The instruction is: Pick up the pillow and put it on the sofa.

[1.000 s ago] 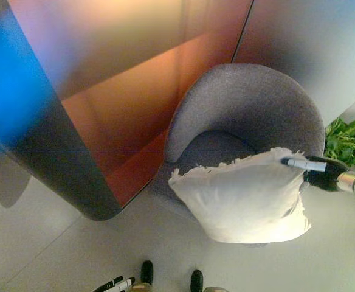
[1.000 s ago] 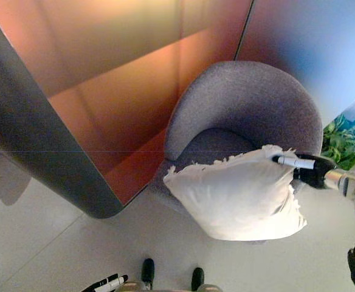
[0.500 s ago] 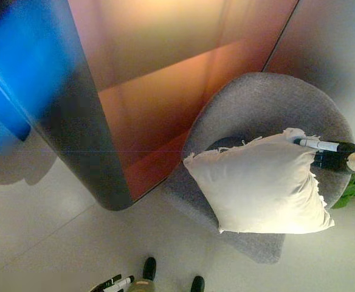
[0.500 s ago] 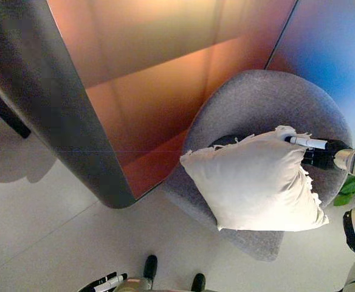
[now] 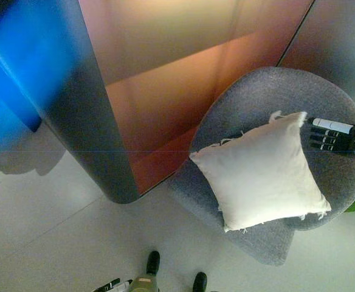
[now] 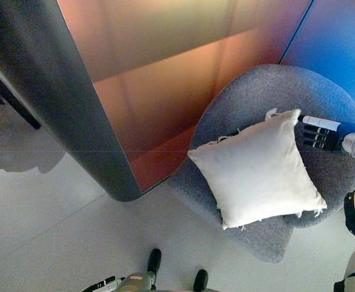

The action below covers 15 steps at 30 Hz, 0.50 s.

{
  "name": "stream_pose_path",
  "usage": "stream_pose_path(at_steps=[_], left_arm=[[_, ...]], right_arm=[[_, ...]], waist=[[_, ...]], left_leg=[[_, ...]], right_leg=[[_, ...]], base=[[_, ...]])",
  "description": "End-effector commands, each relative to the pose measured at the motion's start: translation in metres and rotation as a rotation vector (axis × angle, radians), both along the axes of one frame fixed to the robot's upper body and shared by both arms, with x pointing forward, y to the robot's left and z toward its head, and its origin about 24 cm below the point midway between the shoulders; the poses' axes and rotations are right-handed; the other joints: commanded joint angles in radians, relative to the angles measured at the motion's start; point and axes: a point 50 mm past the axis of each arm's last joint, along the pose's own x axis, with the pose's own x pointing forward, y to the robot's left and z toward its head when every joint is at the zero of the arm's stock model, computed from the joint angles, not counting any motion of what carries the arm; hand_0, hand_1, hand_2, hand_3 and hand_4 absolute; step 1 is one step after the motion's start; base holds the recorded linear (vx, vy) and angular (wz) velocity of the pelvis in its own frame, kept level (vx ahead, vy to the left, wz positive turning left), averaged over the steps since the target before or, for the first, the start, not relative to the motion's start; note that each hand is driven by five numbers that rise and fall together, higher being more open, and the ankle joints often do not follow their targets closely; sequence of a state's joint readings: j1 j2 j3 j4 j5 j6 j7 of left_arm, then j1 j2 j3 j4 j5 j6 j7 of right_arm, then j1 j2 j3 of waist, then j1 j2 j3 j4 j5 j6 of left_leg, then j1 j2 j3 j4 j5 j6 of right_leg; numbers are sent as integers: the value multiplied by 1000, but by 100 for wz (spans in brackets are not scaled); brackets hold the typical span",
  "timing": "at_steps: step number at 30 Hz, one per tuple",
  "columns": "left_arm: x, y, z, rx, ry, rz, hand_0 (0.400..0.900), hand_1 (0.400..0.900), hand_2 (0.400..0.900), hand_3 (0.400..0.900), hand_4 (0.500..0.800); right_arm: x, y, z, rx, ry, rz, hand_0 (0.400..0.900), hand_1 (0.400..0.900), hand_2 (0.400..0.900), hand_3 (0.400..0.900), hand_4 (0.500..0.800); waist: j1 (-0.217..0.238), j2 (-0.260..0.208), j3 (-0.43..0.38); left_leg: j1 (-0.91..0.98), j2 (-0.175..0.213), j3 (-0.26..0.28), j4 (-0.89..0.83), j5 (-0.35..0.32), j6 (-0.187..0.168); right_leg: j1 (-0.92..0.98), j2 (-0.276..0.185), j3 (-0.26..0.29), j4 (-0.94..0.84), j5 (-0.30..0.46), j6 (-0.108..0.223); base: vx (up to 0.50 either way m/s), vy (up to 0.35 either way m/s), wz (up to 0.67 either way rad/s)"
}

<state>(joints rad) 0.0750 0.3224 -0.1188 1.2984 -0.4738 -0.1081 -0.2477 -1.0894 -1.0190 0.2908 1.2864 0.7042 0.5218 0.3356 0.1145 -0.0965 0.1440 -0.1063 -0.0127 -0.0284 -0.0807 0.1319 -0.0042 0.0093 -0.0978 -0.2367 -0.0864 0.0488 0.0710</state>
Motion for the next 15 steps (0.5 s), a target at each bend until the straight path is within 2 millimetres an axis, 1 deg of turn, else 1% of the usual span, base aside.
stream_pose_path(at_steps=[1,2,5,6,9,13,15], left_arm=[[-7,10,2,36,45,-87,900,900,900,900,800],[-7,9,2,34,46,-89,900,900,900,900,800],[-7,10,2,35,47,-90,900,900,900,900,800],[-8,10,2,30,47,-89,900,900,900,900,800],[-7,11,3,26,42,-83,900,900,900,900,800],[-6,10,2,20,41,-93,900,900,900,900,800],[-6,8,2,15,35,-90,900,900,900,900,800]], right_arm=[[-18,-26,67,-75,-197,-61,900,900,900,900,800],[-21,-29,63,-73,-189,-67,900,900,900,900,800],[-21,-29,63,-72,-189,-67,900,900,900,900,800],[-29,-35,56,-60,-179,-68,900,900,900,900,800],[-35,-41,49,-108,-126,-53,900,900,900,900,800],[-50,-50,22,-116,-2,-42,900,900,900,900,800],[-58,-53,-7,-91,44,-38,900,900,900,900,800]], waist=[[12,-20,-15],[9,-19,-17],[10,-19,-18],[1,-17,-22],[-8,-13,-25],[-19,-10,-36],[-30,-7,-43]], left_leg=[[109,-5,84,4,-173,-44],[113,-4,86,4,-174,-43],[113,-3,86,4,-175,-43],[119,-2,97,6,-178,-44],[121,-1,105,7,-180,-45],[132,2,112,6,-183,-45],[142,3,119,7,-186,-45]], right_leg=[[11,32,22,9,-34,9],[13,31,23,9,-33,10],[13,31,23,9,-33,10],[15,29,27,10,-34,11],[13,26,30,11,-36,12],[19,21,33,11,-36,16],[24,19,33,13,-36,18]], base=[[28,-11,-9],[19,-8,-7],[4,0,-5],[-5,13,-13],[-36,38,-10],[-20,46,-5],[19,47,-10]])
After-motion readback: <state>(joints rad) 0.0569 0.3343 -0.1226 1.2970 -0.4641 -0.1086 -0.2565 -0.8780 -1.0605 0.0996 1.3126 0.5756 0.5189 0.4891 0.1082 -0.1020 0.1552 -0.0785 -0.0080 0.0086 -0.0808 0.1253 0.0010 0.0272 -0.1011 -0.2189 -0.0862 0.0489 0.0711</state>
